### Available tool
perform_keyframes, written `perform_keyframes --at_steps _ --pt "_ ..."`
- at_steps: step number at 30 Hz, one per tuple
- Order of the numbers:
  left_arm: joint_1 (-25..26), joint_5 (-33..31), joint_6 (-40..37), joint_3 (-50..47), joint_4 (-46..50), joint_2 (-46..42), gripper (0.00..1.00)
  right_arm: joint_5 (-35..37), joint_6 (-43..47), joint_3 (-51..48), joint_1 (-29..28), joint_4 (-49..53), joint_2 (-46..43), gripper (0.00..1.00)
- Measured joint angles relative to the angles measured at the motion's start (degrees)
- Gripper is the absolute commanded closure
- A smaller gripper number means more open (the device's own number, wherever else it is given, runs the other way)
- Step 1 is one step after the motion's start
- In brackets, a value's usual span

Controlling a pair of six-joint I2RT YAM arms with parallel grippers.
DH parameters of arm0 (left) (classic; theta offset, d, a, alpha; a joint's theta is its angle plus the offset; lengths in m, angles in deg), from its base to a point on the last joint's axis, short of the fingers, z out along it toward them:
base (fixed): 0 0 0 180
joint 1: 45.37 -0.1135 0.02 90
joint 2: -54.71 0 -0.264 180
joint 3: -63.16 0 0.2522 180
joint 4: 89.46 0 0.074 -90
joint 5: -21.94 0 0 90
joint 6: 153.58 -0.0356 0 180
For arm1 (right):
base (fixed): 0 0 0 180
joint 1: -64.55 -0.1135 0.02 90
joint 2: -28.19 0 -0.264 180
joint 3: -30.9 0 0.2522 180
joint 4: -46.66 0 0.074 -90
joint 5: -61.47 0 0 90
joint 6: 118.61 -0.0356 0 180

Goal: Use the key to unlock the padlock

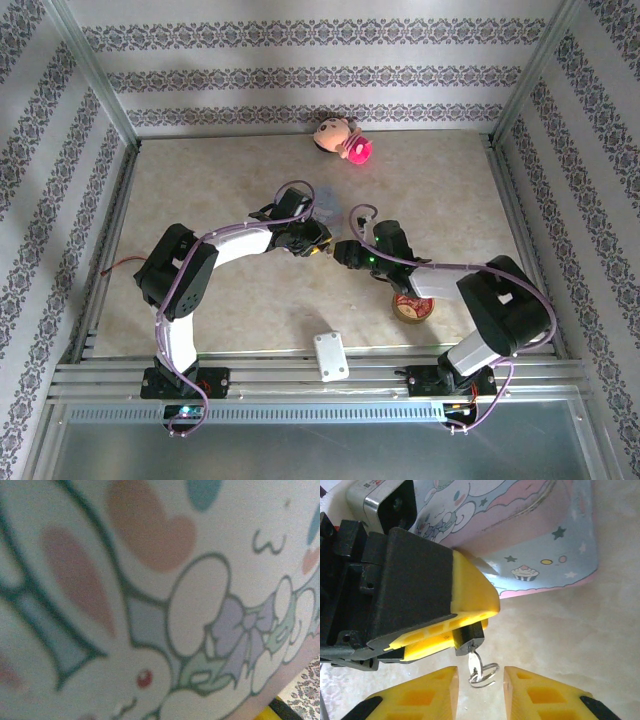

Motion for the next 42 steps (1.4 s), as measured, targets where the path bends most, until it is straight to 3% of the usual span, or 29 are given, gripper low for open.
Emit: perform_keyframes --at_steps 14,22,24,31,36,42 --pt "0.0 0.24 0.0 -0.13 -0.2 -0.09 1.0 -2.05 -3.76 0.0 -0.35 -6.86 6.34 0.73" --pt "-0.02 0.11 -0.02 -0.15 -0.2 -0.11 0.99 -3.82 -7.06 0.02 -0.33 -12.33 9.09 0.95" --pt "-0.2 -0.28 0.0 -0.44 -0.48 -0.11 0.89 -4.94 -8.94 0.02 -0.28 -14.56 10.43 1.0" --pt "-0.61 0.5 0.17 -3.1 -4.09 -0.74 0.32 -6.75 -17.94 0.0 -0.24 -25.92 17.9 1.0" --pt "-0.22 2.56 0.96 -7.72 -7.43 -3.93 0.29 -6.73 -23.02 -0.13 -0.35 -32.52 21.68 1.0" --pt "-0.26 0.11 0.66 -13.88 -12.31 -8.72 0.4 -6.38 -26.18 -0.74 -1.22 -35.52 22.01 1.0"
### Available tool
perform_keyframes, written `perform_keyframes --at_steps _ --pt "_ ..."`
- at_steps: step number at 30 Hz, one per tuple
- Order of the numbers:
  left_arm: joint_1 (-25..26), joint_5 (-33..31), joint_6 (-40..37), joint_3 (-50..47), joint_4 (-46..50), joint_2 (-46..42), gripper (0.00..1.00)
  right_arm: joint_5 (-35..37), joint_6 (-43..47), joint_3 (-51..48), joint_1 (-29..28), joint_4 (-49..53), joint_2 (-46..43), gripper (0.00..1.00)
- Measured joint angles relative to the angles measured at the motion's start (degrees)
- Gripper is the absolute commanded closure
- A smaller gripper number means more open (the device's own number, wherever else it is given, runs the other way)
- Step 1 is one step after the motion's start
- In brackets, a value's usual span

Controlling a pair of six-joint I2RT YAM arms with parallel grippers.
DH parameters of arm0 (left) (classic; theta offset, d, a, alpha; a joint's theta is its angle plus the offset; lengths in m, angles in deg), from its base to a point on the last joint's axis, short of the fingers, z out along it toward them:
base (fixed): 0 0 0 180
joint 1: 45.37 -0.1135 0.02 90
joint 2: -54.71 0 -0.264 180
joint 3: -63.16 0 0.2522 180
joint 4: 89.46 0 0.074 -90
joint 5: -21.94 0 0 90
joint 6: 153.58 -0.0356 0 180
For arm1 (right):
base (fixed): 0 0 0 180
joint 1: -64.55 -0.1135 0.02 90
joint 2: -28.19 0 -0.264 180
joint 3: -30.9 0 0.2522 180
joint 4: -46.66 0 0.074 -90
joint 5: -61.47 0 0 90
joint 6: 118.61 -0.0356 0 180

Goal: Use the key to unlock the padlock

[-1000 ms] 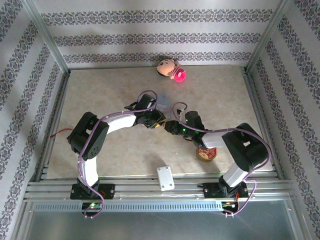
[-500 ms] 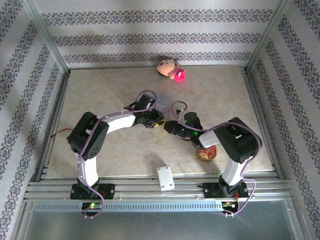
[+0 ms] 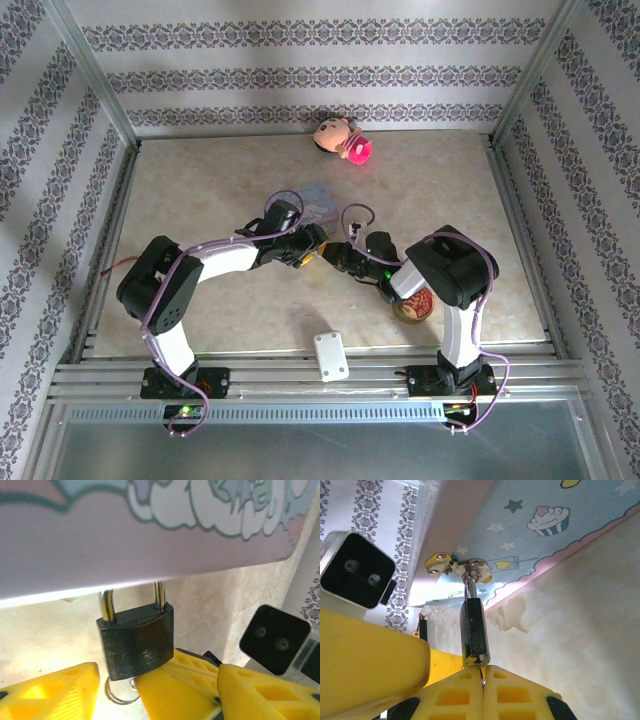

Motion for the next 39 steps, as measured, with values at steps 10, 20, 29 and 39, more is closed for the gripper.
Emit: perform_keyframes --at_steps 10,20,29,39 --pt "0.0 -8.5 -6.12 -6.67 -8.94 -1.97 0.5 0.59 -3.37 0.0 -0.13 -2.58 0.46 1.0" --pt "0.0 -11.93 -8.83 -9.64 -22.82 -0.7 0.51 1.2 -5.81 0.02 -0.24 -4.94 1.66 1.0" --pt "0.0 -11.96 -8.59 -9.64 -24.59 1.36 0.47 1.6 -7.48 0.07 -0.9 -6.29 2.58 1.0" --pt "0.0 -11.78 -6.91 -10.4 -26.73 3.1 0.61 1.57 -7.82 0.26 -1.01 -6.34 2.58 1.0"
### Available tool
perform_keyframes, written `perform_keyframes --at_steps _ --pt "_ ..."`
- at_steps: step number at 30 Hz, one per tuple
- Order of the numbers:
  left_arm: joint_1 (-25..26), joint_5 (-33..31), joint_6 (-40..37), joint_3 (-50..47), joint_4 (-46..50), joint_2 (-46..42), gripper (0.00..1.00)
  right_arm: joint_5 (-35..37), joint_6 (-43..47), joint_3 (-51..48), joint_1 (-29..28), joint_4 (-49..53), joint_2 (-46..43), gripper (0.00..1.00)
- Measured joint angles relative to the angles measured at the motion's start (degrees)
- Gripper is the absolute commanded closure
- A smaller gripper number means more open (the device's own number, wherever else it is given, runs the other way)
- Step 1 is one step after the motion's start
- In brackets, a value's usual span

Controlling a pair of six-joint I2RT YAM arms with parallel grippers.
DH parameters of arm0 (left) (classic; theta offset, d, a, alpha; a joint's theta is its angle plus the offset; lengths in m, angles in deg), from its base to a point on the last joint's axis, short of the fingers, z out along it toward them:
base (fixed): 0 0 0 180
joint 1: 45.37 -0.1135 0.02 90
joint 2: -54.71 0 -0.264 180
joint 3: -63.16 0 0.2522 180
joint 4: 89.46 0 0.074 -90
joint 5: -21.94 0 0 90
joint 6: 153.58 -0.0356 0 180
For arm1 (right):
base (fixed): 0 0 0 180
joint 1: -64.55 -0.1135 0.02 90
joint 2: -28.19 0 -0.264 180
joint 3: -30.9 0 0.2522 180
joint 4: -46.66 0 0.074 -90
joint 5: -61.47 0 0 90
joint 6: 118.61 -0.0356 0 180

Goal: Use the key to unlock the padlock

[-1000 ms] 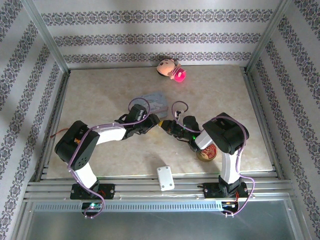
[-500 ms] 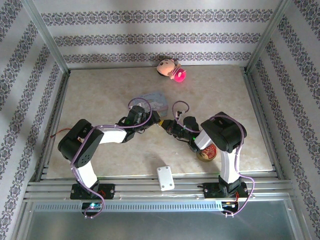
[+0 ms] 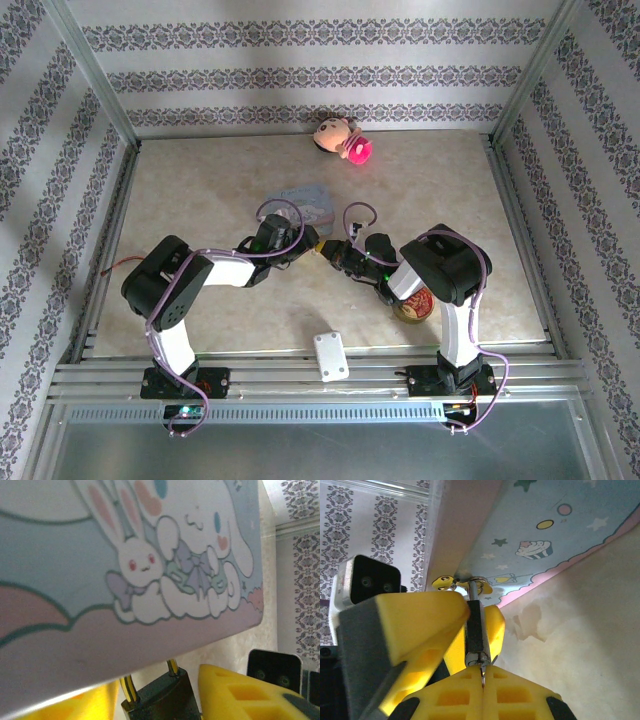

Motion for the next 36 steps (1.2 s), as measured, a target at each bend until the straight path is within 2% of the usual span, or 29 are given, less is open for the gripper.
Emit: perform_keyframes --at_steps 7,12,17,20,25,30,36 --pt "-0.02 0.02 1.27 0.0 -1.27 0.5 0.78 0.04 -0.9 0.15 -0.35 0.02 0.02 0.99" --pt "-0.02 -0.17 1.73 0.0 -1.66 0.5 0.84 0.24 -1.14 0.15 -0.35 0.07 0.02 0.88" --pt "0.0 -0.11 1.81 -0.02 -1.55 0.5 0.87 0.28 0.85 -0.55 -0.35 0.59 -0.66 0.81" --pt "-0.02 -0.13 1.84 -0.07 -1.57 0.5 0.87 0.92 4.02 -2.32 -0.35 3.87 -4.66 0.79" --pt "0.0 -0.24 2.32 -0.26 -1.57 0.5 0.87 4.5 12.92 -2.86 -0.72 17.22 -16.04 0.74" --pt "-0.02 -0.35 3.78 -0.46 -1.57 0.5 0.87 13.94 27.67 3.1 -5.07 42.58 -27.82 0.69" --pt "-0.02 0.11 6.32 -0.44 -1.57 0.5 0.87 22.18 40.02 10.6 -9.53 60.28 -31.54 0.69"
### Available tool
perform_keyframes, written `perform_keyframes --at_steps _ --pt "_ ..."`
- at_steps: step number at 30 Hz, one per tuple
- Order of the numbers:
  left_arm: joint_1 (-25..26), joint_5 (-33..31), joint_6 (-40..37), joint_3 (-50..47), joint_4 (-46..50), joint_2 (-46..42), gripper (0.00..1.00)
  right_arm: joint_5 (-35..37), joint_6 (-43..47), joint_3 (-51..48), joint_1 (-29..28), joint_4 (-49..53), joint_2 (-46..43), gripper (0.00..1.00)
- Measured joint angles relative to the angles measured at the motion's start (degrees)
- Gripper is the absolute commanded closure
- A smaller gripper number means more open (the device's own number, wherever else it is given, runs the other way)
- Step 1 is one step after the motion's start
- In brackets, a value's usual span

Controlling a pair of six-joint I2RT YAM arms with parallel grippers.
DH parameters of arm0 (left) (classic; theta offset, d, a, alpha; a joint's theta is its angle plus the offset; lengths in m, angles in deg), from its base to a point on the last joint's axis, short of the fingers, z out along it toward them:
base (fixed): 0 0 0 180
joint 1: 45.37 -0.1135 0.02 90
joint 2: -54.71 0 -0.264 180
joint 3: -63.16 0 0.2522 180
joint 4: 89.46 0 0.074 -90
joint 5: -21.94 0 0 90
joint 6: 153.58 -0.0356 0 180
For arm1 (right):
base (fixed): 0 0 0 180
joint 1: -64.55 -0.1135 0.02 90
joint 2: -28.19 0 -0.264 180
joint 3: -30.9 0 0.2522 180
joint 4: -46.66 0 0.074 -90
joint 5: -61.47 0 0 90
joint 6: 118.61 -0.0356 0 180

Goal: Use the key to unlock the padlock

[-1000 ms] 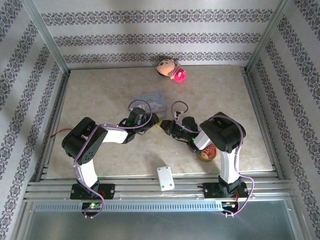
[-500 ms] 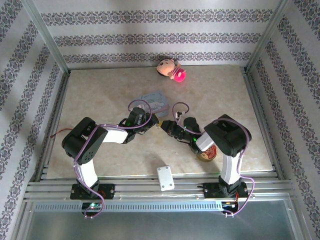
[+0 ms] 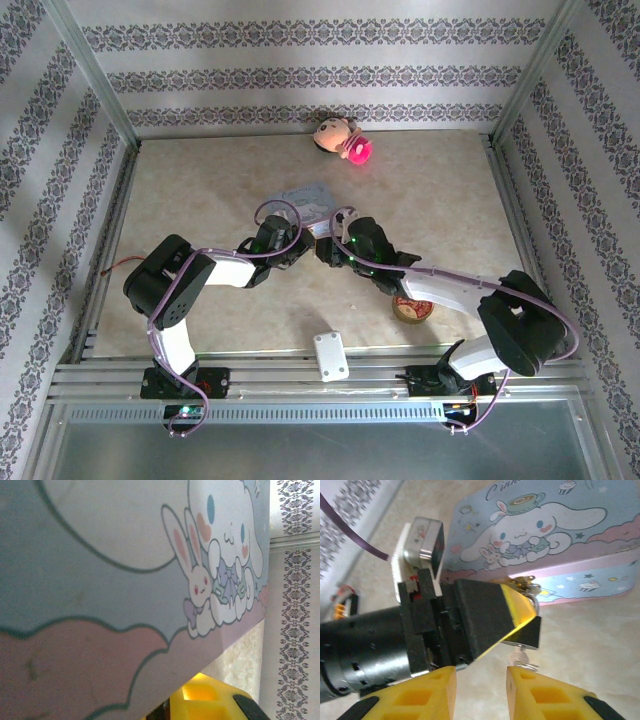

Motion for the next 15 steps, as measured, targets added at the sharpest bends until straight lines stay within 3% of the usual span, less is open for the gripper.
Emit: perform_keyframes --at_steps 6,15 --pt "0.0 0.87 2.14 0.44 0.85 0.0 0.88 7.67 7.93 5.62 -4.35 11.5 2.62 0.68" --pt "0.0 3.58 3.93 2.16 4.26 0.11 0.88 14.51 15.76 11.82 -9.2 19.26 9.44 0.66"
